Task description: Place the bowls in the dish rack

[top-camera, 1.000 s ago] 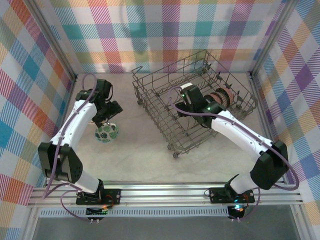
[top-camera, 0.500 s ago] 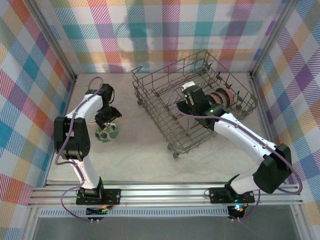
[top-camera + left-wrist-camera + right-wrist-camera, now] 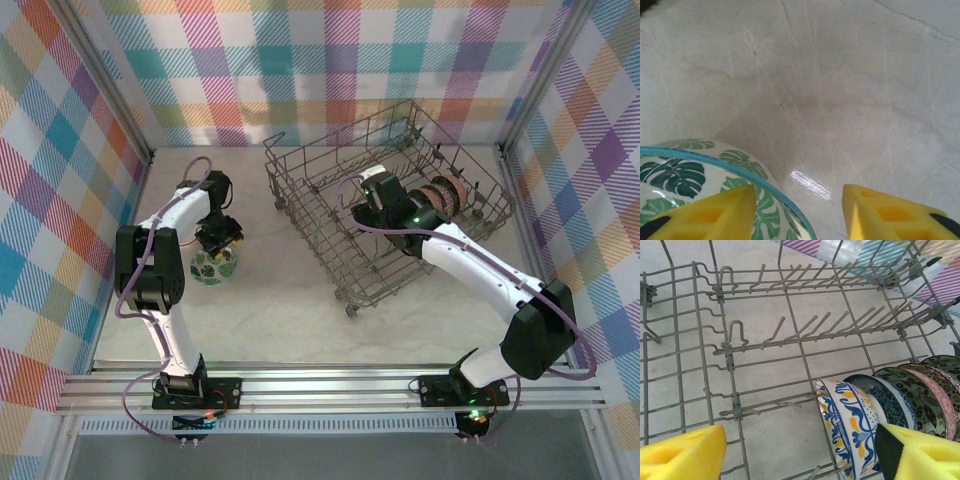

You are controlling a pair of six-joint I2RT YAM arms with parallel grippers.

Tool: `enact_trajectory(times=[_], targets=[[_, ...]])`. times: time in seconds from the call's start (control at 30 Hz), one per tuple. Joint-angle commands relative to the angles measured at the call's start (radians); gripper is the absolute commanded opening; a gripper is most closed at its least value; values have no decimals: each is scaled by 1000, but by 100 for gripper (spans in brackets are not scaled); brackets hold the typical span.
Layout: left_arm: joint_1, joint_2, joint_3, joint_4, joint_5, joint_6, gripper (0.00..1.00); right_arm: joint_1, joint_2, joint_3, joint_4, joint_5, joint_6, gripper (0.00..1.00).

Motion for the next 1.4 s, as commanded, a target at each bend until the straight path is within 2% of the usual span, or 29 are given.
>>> enact_trajectory(times=[0.0,0.5,0.77,0.87,1.07,1.37], targets=[[7,-10,-38,12,30,11,43,-5,1,7,3,-12,8,79],[4,-112,-126,59,79,-17,17,-5,-47,-24,1,-55,24,79],[-12,-228,-130,53,83,-35,11,-5,-69,-21,1,-83,29,79],[-25,-283,-107,49,85,-56,10,-5,-71,32,-33,-138,50,79],[-98,-405,58,62,-25,-154,3,-4,-67,133,-13,-307,71,79],[-322,-425,386,175,-316,-300,1,19,64,351,25,-499,74,78]])
